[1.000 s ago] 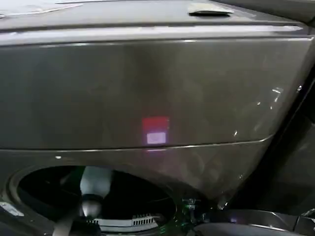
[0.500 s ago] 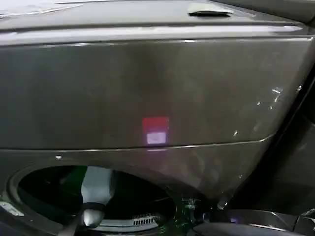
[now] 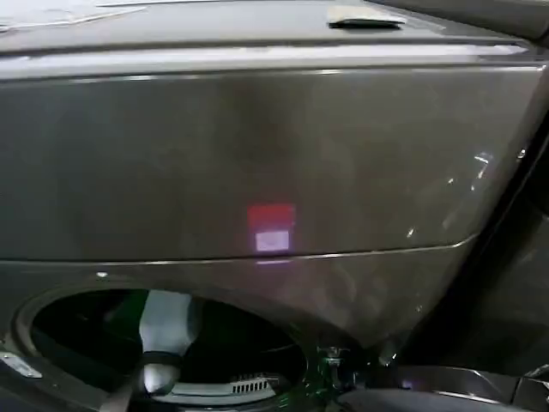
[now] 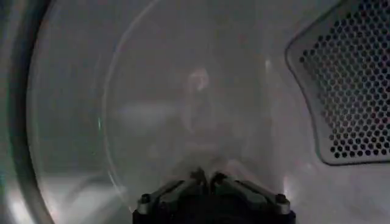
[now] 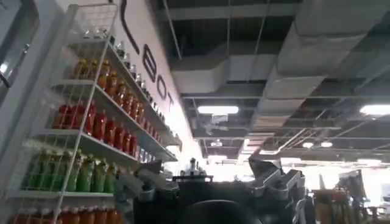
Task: Grasp the clothes from the dryer.
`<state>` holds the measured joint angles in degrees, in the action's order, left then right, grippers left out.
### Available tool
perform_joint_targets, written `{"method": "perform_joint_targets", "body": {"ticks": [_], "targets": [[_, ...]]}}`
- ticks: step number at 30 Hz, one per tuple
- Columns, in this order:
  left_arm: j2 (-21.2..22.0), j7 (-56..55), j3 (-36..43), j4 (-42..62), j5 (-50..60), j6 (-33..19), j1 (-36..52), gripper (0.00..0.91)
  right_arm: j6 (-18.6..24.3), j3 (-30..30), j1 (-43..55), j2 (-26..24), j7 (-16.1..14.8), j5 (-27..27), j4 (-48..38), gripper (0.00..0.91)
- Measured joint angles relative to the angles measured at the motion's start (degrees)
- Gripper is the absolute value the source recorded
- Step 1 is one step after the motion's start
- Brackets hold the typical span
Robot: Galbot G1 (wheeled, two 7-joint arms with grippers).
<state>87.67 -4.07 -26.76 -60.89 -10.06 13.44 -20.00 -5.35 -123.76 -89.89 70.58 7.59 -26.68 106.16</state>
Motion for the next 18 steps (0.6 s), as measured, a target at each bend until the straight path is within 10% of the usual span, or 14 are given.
{"method": "perform_joint_targets", "body": {"ticks": [18], "targets": [[-0.03,0.29,0.27,0.46,-0.32,0.31,0.22,0.000,-2.40,-1.45,0.31,-0.36,0.56,-1.40,1.38,0.907]]}}
